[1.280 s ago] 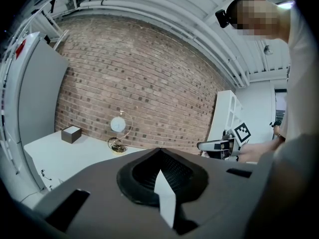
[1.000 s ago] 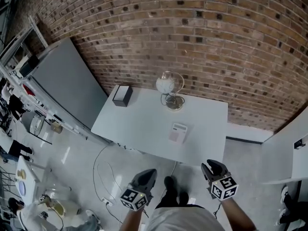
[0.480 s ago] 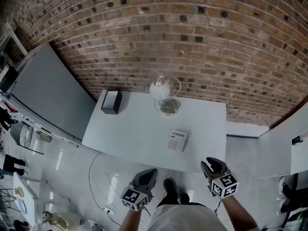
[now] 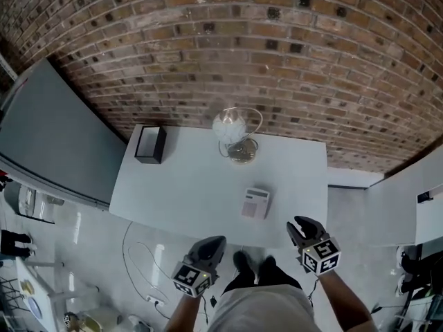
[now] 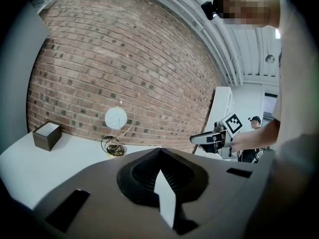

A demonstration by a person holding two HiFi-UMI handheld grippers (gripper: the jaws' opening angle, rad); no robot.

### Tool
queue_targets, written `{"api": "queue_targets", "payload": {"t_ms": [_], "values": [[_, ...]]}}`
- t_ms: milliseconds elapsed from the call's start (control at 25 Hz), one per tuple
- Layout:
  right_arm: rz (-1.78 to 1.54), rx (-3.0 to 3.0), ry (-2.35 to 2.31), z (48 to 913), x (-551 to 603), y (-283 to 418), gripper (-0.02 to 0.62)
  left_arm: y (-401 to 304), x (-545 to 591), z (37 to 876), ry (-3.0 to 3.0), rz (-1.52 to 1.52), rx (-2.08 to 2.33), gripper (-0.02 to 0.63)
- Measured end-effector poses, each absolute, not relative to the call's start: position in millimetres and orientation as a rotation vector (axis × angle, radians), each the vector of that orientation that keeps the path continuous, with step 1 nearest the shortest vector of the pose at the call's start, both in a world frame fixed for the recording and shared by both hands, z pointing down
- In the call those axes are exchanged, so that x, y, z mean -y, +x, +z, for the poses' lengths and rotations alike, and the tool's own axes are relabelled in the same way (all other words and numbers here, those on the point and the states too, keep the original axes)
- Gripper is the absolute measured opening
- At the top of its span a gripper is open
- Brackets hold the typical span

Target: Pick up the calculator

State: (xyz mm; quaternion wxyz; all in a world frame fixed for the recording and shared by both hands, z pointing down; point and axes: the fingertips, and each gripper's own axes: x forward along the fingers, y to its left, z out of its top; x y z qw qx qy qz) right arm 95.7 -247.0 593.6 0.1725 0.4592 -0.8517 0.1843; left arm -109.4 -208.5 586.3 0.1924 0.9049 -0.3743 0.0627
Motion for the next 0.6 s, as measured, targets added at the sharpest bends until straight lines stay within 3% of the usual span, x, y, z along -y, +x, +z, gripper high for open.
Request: {"api": "queue_targets", "payload": {"t_ms": [600], "values": [[0.616, 2.339, 1.058, 695.1, 333.4, 95.6, 0.113, -77.3, 257.2, 630.1, 2.403, 0.189, 1.103, 0.014]]}}
